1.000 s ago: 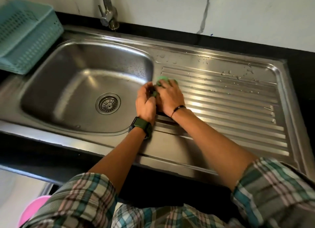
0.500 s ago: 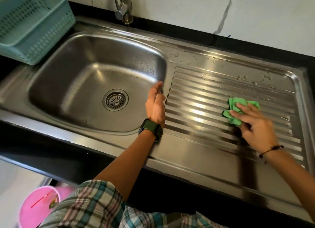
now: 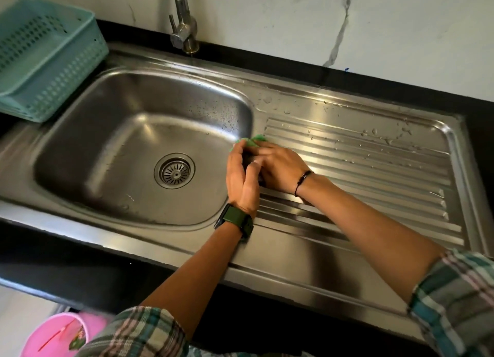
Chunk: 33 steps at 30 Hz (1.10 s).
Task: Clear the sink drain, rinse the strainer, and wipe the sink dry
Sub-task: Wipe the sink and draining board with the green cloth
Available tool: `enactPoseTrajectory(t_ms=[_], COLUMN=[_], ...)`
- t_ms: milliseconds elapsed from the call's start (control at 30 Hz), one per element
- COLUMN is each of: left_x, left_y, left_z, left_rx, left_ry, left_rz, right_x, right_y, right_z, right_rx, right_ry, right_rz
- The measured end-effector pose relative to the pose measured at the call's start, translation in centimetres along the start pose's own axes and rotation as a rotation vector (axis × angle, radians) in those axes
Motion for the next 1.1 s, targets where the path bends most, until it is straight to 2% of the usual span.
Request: enactPoseTrajectory(t_ms=[133,233,333,400,500,567,667,767,867,967,1100], left_x=[-0.1,-1.5,-3.6,-4.2,-4.0,-4.7,-6.3,-6.7,-6.8,-7.3,-7.2], left_y=[1.0,2.0,2.4,2.8,4.1,4.7,4.9,4.9,4.5,3.8,3.8], left_z=[0.2,0.6,1.4,1.5,1.2,1.1,1.2,0.9,0.4,0.1,0.2], left_rx=[-0.135,-0.14,-0.126,-0.217,-0.423,-0.509,-0.548,-0.534,-0.384,-0.204,-0.154], left_ry=[0.087,0.059,0.057,0.079,0.149,0.173,0.134,0.13,0.079,0.002,-0.021], left_rz=[-0.071,-0.002,0.059,-0.026,-0.313,-0.428,-0.395,-0.348,-0.279,-0.215,-0.211], right_x=[-0.4,-2.4,-3.8,-3.1,0.6,4.6,11.3,17.4,19.1,16.2,7.5], right_y=[-0.1,0.3,-0.3,-0.5,-0.4,-0.5,-1.3,-1.8,-2.2,-1.8,-0.6], right_z=[0.6,1.0,1.5,2.0,4.2,7.0,11.4,14.8,15.8,13.8,8.5], right_rx=[0.002,0.029,-0.09,-0.139,-0.148,-0.185,-0.094,-0.121,-0.15,-0.179,-0.165], right_ry=[0.102,0.193,0.32,0.353,0.397,0.475,0.586,0.796,0.925,0.927,0.665], right_rz=[0.047,0.029,0.057,0.096,0.161,0.188,0.202,0.251,0.34,0.418,0.311])
Point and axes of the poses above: each hand's wrist, its own x-axis away from the middle knuckle, its own y-axis out of the palm, z = x × y, the point moved 4 cm from there along -x, towards the middle knuckle, and after that the axes turned 4 degrees about -z, right-handed, at the moved point
